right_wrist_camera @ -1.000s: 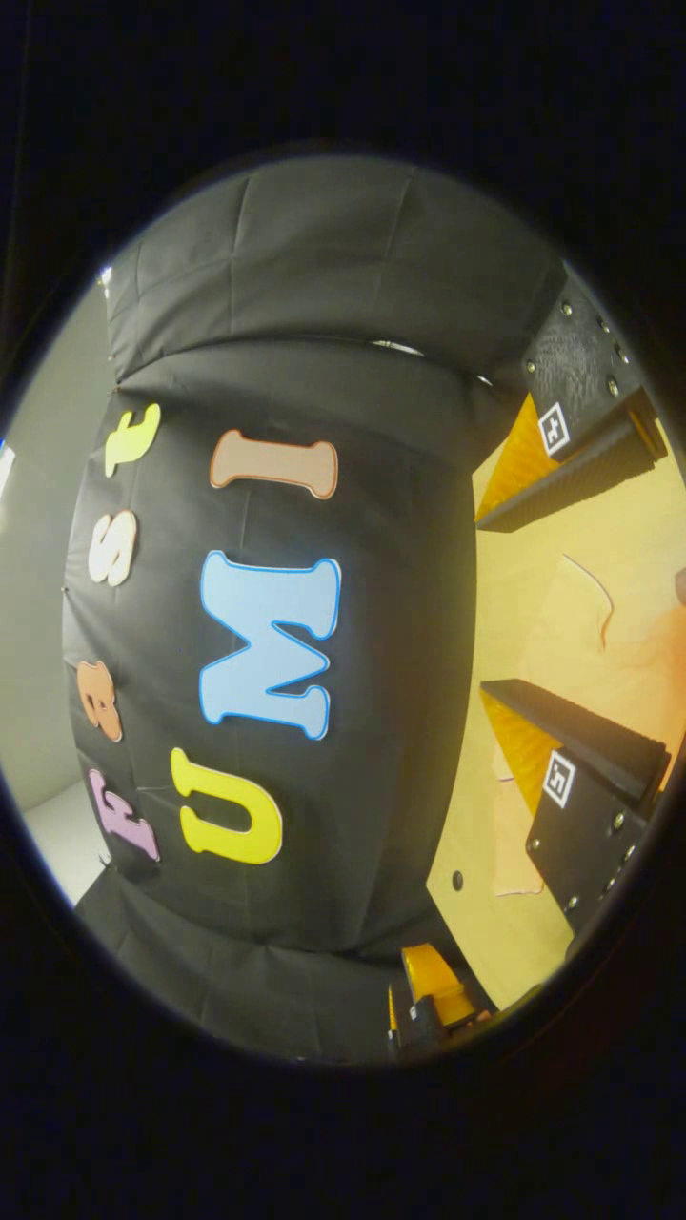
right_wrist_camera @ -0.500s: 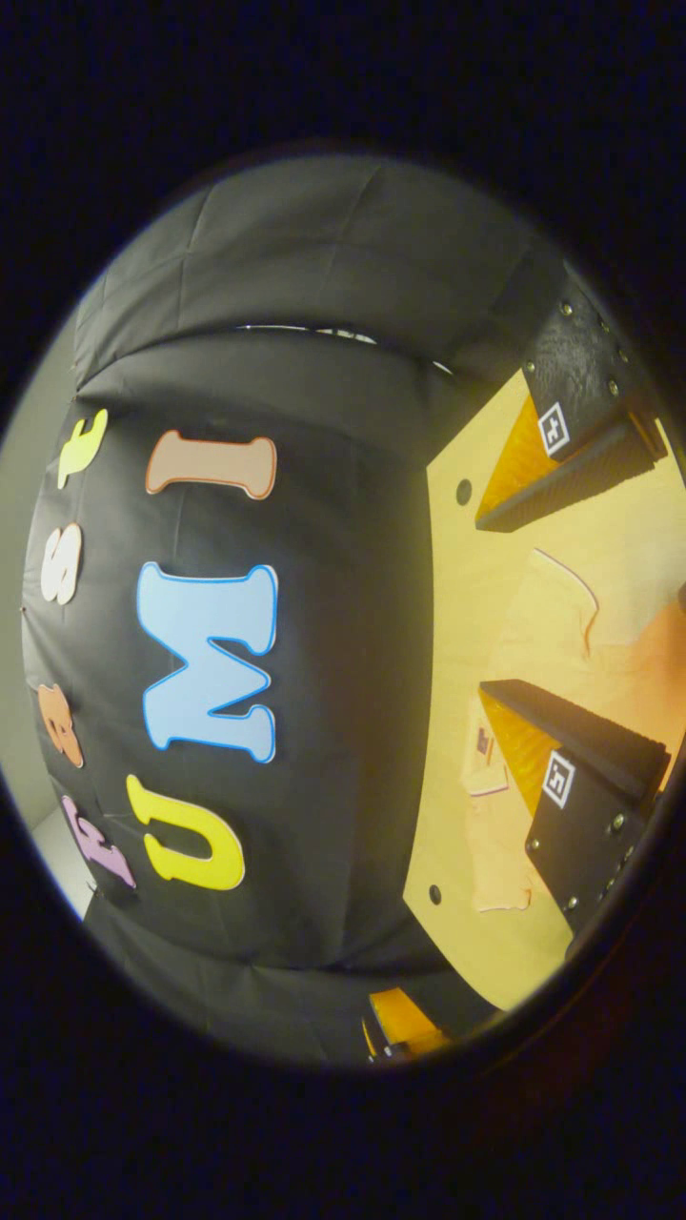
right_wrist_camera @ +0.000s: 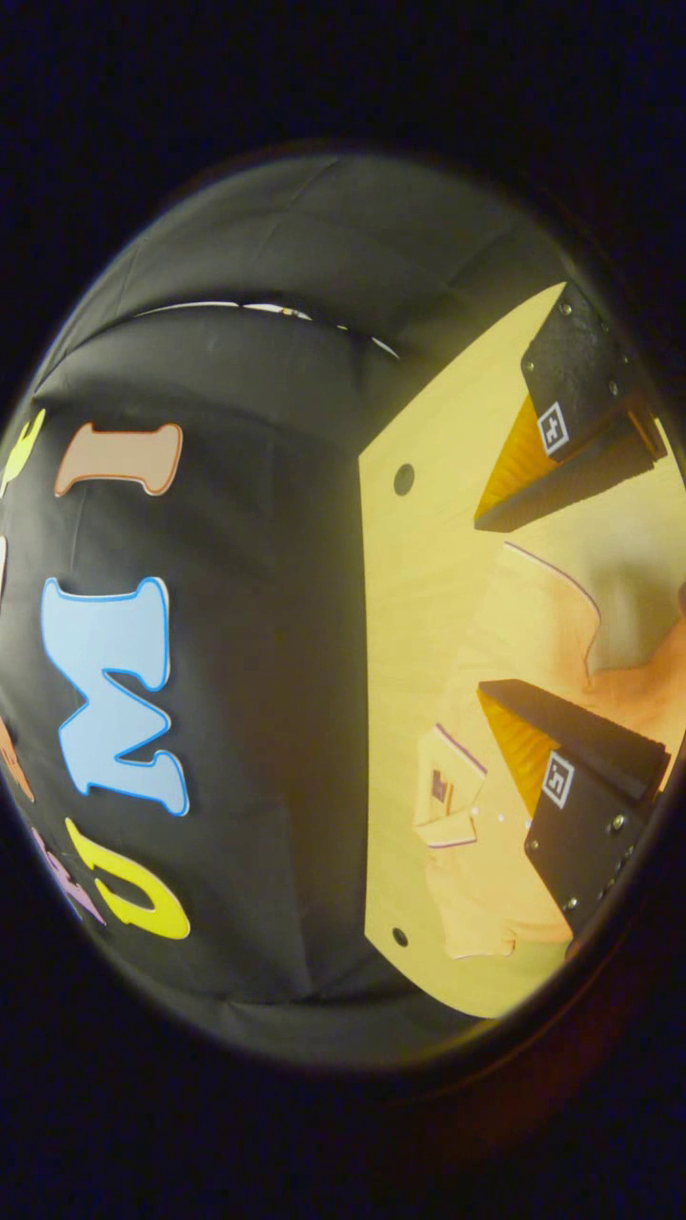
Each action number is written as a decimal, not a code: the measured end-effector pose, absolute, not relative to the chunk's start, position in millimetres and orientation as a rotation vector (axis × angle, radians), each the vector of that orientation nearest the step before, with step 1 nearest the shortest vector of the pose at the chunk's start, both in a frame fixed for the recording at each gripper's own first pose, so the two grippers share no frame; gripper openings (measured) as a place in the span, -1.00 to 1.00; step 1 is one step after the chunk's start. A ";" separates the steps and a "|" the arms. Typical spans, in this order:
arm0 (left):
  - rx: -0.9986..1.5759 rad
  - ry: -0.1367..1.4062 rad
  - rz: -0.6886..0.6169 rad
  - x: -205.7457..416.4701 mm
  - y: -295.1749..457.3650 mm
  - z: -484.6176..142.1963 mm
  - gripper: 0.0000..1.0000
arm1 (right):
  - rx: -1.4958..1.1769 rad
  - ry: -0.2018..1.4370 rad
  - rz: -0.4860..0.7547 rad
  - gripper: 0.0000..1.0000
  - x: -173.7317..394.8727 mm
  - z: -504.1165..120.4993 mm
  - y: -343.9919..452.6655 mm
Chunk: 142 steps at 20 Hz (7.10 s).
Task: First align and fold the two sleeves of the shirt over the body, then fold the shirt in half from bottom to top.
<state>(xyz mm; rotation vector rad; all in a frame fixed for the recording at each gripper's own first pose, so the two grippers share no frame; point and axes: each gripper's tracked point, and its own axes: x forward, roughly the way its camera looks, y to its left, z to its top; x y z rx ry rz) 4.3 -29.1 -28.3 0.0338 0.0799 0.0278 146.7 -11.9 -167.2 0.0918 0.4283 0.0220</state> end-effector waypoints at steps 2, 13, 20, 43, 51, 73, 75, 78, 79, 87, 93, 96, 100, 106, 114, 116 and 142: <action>0.033 0.087 0.040 3.0 -27.4 -31.0 0.89 | 0.106 0.488 0.008 0.93 160.1 -188.5 -14.8; 0.035 0.105 0.109 -19.8 -10.9 -32.6 0.89 | 0.141 0.709 -0.057 0.94 202.1 -281.2 -29.4; 0.033 0.106 0.123 -31.1 -9.1 -34.0 0.88 | 0.178 0.750 -0.030 0.80 204.4 -294.5 -17.3; -0.002 0.097 0.175 -47.4 12.0 -40.0 0.89 | 0.164 0.609 0.196 -0.92 196.2 -203.2 66.3; -0.017 0.090 0.166 -39.4 38.2 -43.4 0.89 | 0.180 0.658 0.209 -0.91 190.3 -213.8 109.2; -0.076 0.268 0.044 82.9 66.3 -145.0 0.88 | 0.106 0.518 0.196 0.89 140.8 -154.3 108.4; -0.076 0.297 0.057 95.7 69.9 -161.5 0.88 | 0.100 0.467 0.186 0.90 128.5 -134.2 102.2; -0.099 0.345 0.083 115.5 77.9 -185.6 0.88 | 0.118 0.421 0.186 0.90 103.9 -107.9 97.2; -0.110 0.360 0.095 120.8 81.7 -193.1 0.88 | 0.123 0.405 0.183 0.90 94.4 -97.9 94.4; -0.144 0.522 0.167 163.0 109.5 -275.9 0.89 | 0.101 0.301 0.092 0.89 31.2 -48.3 64.3; -0.149 0.587 0.210 176.8 128.0 -308.7 0.89 | 0.070 0.276 0.020 0.89 -0.4 -46.0 47.9; -0.129 0.617 0.216 178.9 131.0 -319.4 0.88 | 0.021 0.260 0.012 0.90 -11.8 -44.5 45.9; -0.088 0.628 0.204 184.1 126.7 -321.0 0.89 | 0.031 0.242 0.020 0.90 -24.6 -37.5 54.5; -0.047 0.640 0.146 194.1 105.6 -321.7 0.29 | 0.081 0.254 0.040 0.90 -27.8 -42.3 59.2; 0.034 0.594 0.137 205.9 97.4 -302.9 -0.87 | 0.136 0.282 -0.012 0.90 -31.4 -58.0 35.4; 0.046 0.572 0.122 207.3 88.3 -290.7 -0.88 | 0.150 0.286 -0.023 0.90 -32.7 -60.9 30.6; 0.096 0.605 -0.180 175.7 -49.9 -278.0 0.60 | 0.161 0.361 -0.018 0.90 -58.8 -116.1 19.0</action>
